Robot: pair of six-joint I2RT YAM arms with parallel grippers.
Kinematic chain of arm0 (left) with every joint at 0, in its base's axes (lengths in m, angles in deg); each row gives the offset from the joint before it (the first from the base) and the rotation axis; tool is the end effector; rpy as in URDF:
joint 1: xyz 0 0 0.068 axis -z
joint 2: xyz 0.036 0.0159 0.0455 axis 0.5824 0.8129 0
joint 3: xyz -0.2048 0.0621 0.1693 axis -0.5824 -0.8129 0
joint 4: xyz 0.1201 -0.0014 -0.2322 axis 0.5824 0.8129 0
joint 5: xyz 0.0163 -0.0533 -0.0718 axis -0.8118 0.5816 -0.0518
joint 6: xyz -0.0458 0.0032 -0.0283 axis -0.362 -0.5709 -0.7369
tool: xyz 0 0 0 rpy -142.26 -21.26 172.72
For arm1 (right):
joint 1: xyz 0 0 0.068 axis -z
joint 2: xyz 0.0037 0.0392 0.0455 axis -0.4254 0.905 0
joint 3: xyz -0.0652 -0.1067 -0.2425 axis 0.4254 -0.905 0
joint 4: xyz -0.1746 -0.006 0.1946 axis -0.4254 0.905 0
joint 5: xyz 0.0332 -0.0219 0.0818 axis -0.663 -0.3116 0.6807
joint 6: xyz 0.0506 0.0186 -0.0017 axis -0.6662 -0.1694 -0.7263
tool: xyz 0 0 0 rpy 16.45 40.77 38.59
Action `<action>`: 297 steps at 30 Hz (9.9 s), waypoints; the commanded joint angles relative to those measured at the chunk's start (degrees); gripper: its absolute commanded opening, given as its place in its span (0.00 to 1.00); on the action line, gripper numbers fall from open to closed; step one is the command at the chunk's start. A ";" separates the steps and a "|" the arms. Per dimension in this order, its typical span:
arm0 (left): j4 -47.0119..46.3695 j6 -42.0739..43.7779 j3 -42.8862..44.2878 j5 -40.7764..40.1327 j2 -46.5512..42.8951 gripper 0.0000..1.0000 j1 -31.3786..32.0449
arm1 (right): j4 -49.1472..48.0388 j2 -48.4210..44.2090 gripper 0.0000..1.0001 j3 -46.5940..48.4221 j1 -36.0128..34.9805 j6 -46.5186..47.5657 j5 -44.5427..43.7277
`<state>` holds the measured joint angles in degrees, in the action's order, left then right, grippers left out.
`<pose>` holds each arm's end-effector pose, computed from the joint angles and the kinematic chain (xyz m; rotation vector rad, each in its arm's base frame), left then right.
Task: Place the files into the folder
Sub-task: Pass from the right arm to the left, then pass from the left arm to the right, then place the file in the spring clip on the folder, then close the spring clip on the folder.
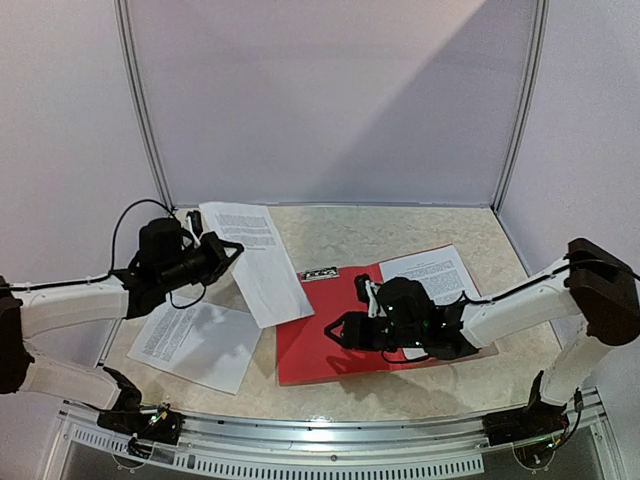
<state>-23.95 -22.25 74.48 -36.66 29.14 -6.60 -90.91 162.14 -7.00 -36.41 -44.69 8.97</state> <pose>0.2291 -0.1312 0.2335 -0.4577 1.9952 -1.1125 0.1578 0.2935 0.1588 -0.1558 2.3672 1.1544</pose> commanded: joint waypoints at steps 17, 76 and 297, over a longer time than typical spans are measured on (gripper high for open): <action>22.21 46.29 12.24 18.68 -11.68 0.00 14.29 | 18.84 -18.91 0.91 9.98 4.50 48.47 2.37; 19.11 34.89 3.42 -1.86 -6.39 0.71 14.05 | 79.39 -12.59 0.00 57.07 27.19 35.09 18.96; 4.54 26.52 64.50 17.12 71.91 0.62 22.05 | 41.03 10.38 0.00 12.78 37.19 34.85 13.27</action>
<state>-16.56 5.46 137.63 -23.14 99.56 14.75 -51.61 170.07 6.68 0.92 -10.28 23.31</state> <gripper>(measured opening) 0.625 0.005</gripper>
